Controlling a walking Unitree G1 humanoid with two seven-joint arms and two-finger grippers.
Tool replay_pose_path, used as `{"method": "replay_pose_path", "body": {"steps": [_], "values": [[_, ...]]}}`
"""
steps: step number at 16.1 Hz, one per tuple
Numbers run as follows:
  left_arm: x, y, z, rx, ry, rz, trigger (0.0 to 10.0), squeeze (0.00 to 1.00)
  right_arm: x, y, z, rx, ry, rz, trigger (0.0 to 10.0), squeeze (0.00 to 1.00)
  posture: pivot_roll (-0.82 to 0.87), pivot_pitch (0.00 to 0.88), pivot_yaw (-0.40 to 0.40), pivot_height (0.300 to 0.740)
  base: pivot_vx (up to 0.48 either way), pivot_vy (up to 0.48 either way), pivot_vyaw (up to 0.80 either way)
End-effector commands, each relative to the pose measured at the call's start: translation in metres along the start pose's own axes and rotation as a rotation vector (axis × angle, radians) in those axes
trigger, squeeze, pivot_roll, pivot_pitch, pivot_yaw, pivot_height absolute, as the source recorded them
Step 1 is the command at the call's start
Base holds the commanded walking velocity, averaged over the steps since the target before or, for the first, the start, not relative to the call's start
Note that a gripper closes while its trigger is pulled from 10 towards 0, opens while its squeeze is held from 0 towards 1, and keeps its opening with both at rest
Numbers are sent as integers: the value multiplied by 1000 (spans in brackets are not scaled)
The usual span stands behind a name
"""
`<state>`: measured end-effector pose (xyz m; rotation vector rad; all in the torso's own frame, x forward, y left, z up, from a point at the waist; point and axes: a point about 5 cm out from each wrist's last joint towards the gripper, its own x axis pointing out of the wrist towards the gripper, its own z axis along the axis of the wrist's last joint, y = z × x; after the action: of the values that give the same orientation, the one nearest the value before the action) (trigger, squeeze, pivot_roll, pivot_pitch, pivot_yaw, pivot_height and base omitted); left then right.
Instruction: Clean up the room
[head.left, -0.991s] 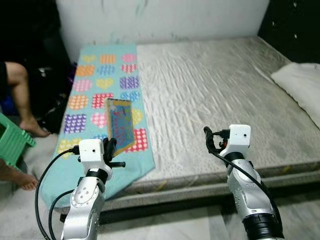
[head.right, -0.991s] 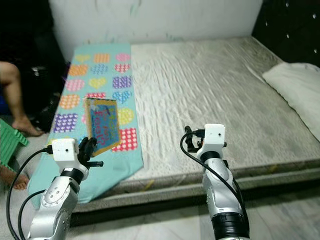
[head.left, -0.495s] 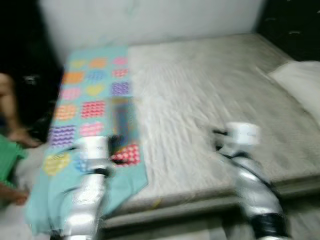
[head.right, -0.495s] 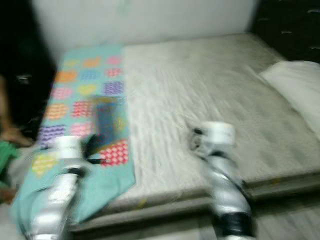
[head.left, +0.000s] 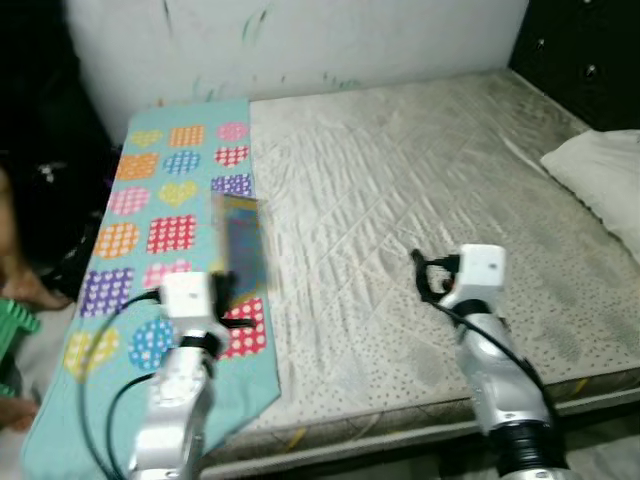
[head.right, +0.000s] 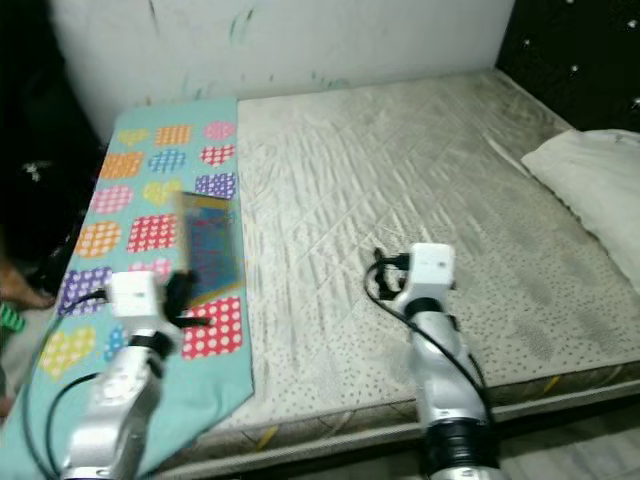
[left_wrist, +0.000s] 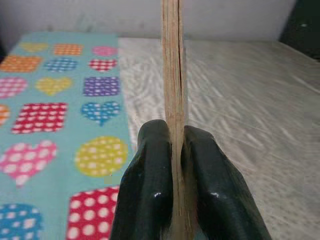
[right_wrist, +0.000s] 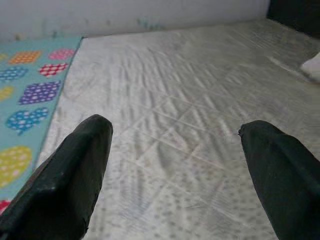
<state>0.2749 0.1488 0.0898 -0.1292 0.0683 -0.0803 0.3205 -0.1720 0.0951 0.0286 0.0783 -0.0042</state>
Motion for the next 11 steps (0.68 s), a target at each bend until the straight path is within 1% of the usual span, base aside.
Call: {"method": "replay_pose_path", "body": {"steps": [1, 5, 10, 11], "values": [[1, 9, 9, 22, -33, 29, 10000, 0, 0, 7, 0, 13, -1, 20, 10000, 0, -89, 66, 29, 740, 0, 0, 0], [1, 9, 9, 15, -32, 24, 10000, 0, 0, 9, 1, -26, -11, 41, 10000, 0, -90, 66, 28, 740, 0, -332, 0], [0, 8, 8, 13, -30, 20, 10000, 0, -1, 9, -1, -26, -7, 41, 10000, 0, -92, 69, 28, 740, 0, -333, 491], [0, 8, 8, 13, -30, 20, 10000, 0, -2, 8, -1, -25, -6, 40, 10000, 0, -92, 69, 28, 740, 0, -334, 0]]}}
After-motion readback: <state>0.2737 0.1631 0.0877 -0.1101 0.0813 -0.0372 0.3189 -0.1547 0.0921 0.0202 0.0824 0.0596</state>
